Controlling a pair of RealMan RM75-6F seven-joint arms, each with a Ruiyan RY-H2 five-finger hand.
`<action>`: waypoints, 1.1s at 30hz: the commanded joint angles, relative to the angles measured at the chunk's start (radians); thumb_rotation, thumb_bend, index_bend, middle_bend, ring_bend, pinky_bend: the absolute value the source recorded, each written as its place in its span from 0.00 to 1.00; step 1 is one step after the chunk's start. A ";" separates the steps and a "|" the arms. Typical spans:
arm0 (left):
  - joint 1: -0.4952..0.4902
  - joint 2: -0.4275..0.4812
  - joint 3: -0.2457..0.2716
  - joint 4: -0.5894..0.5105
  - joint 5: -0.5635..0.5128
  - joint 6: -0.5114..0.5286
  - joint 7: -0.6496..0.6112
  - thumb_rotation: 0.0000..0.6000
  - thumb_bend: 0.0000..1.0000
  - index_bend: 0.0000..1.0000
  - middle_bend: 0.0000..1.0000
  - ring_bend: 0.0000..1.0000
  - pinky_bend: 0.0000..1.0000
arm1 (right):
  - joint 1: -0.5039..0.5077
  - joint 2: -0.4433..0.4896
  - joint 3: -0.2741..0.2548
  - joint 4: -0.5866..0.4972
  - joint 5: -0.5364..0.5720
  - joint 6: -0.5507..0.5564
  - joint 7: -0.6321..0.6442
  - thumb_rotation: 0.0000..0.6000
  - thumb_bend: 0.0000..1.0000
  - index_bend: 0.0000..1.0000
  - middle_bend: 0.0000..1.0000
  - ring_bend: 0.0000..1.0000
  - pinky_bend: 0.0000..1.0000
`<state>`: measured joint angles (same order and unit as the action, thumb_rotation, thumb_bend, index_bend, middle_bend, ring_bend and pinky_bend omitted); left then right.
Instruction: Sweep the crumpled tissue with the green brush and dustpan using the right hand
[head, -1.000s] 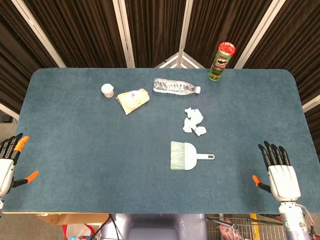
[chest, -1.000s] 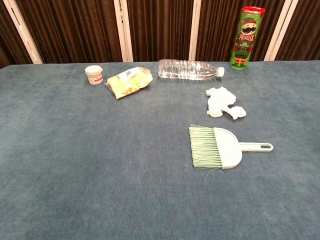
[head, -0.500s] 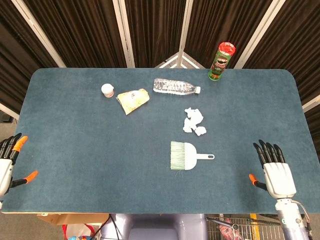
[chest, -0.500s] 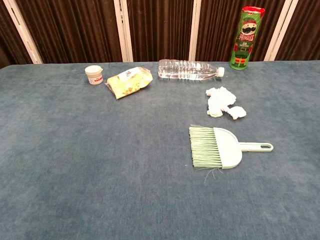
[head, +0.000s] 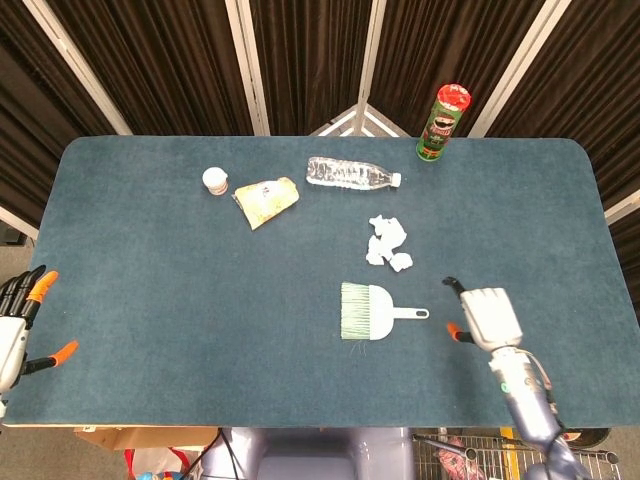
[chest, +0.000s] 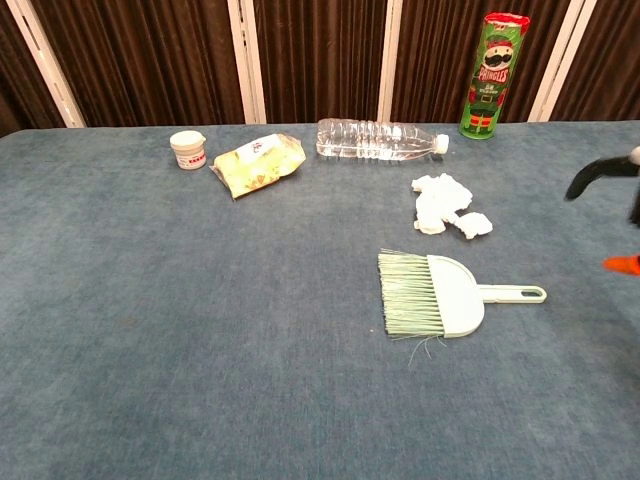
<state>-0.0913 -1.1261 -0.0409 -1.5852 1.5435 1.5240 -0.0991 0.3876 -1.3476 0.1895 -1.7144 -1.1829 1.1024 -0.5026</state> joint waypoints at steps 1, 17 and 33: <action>0.000 0.004 0.000 0.001 -0.003 -0.003 -0.007 1.00 0.00 0.00 0.00 0.00 0.02 | 0.072 -0.089 0.020 0.051 0.102 -0.059 -0.093 1.00 0.26 0.32 1.00 1.00 0.88; -0.008 0.018 -0.005 0.005 -0.011 -0.017 -0.053 1.00 0.00 0.00 0.00 0.00 0.02 | 0.177 -0.270 0.033 0.230 0.254 -0.084 -0.166 1.00 0.28 0.47 1.00 1.00 0.88; -0.014 0.022 -0.004 -0.007 -0.014 -0.030 -0.054 1.00 0.00 0.00 0.00 0.00 0.02 | 0.177 -0.281 -0.012 0.230 0.269 -0.046 -0.150 1.00 0.29 0.48 1.00 1.00 0.88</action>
<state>-0.1053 -1.1044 -0.0450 -1.5917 1.5296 1.4942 -0.1528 0.5658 -1.6305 0.1789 -1.4800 -0.9122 1.0522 -0.6536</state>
